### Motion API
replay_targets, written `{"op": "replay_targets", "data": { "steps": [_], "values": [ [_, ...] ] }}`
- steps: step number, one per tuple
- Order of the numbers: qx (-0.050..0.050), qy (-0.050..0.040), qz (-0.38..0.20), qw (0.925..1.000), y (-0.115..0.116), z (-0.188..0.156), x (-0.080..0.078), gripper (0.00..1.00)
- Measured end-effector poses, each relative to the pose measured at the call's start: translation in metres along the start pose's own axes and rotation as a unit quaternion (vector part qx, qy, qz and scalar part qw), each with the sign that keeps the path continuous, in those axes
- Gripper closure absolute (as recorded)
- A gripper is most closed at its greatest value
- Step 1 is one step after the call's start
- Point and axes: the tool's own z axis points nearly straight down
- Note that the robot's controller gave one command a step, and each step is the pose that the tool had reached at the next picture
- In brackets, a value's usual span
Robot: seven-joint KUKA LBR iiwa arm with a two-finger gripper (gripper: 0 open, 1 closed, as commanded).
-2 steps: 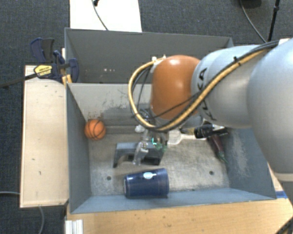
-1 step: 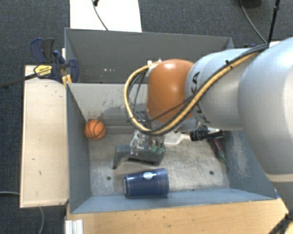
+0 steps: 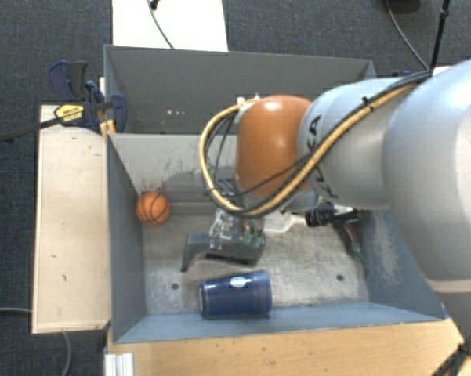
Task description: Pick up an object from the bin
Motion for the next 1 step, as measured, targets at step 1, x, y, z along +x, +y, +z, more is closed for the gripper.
{"op": "replay_targets", "data": {
  "steps": [1],
  "values": [
    [0.003,0.0054,-0.003,1.0000,0.0041,-0.0226,-0.0017,1.00]
  ]
}}
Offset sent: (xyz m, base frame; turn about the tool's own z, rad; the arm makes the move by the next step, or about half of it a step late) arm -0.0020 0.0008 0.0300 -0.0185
